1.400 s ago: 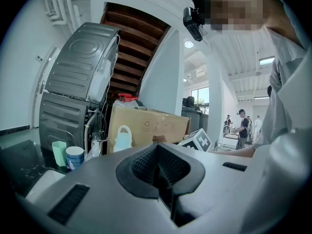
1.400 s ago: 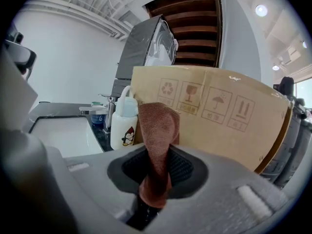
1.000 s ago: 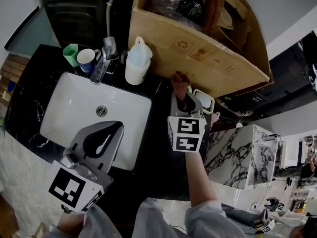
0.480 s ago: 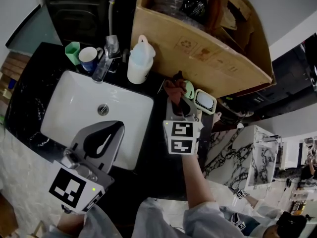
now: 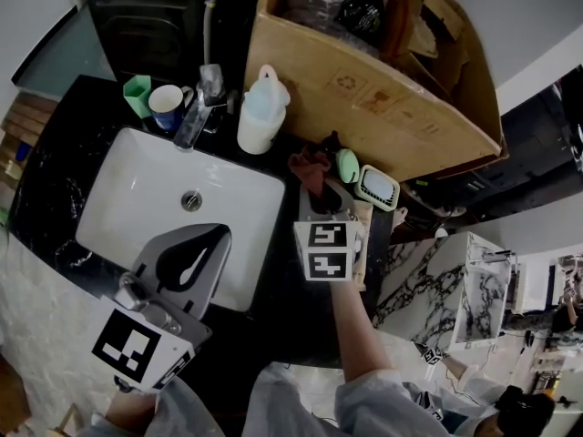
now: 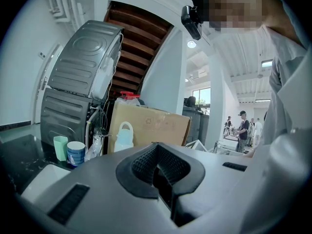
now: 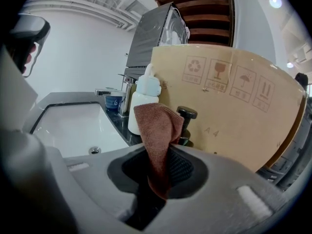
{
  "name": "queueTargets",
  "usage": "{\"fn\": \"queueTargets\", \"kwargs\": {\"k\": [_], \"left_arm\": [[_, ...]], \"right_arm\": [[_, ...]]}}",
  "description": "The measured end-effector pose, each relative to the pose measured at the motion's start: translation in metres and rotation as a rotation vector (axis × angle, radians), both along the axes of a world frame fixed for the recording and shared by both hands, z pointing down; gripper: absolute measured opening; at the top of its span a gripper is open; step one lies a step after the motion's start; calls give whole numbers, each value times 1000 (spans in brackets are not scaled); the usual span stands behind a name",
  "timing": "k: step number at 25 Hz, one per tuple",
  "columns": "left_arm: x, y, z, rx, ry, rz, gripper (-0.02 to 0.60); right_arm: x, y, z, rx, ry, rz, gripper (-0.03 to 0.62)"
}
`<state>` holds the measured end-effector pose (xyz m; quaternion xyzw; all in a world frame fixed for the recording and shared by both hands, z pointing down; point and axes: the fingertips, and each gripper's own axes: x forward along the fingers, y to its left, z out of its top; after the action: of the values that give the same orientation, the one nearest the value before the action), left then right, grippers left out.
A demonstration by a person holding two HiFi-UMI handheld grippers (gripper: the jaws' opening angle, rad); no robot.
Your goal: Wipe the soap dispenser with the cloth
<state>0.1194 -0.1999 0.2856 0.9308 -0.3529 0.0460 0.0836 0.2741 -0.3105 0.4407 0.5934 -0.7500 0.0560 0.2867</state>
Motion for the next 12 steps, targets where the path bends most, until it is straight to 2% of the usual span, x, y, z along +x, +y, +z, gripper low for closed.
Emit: {"fn": "queueTargets", "kwargs": {"k": [3, 7, 12], "left_arm": [[-2, 1, 0, 1, 2, -1, 3], [-5, 1, -1, -1, -3, -4, 3], [-6, 0, -2, 4, 6, -2, 3]], "right_arm": [[-3, 2, 7, -34, -8, -4, 75], [-3, 5, 25, -95, -84, 22, 75], [-4, 8, 22, -100, -93, 25, 75]]}}
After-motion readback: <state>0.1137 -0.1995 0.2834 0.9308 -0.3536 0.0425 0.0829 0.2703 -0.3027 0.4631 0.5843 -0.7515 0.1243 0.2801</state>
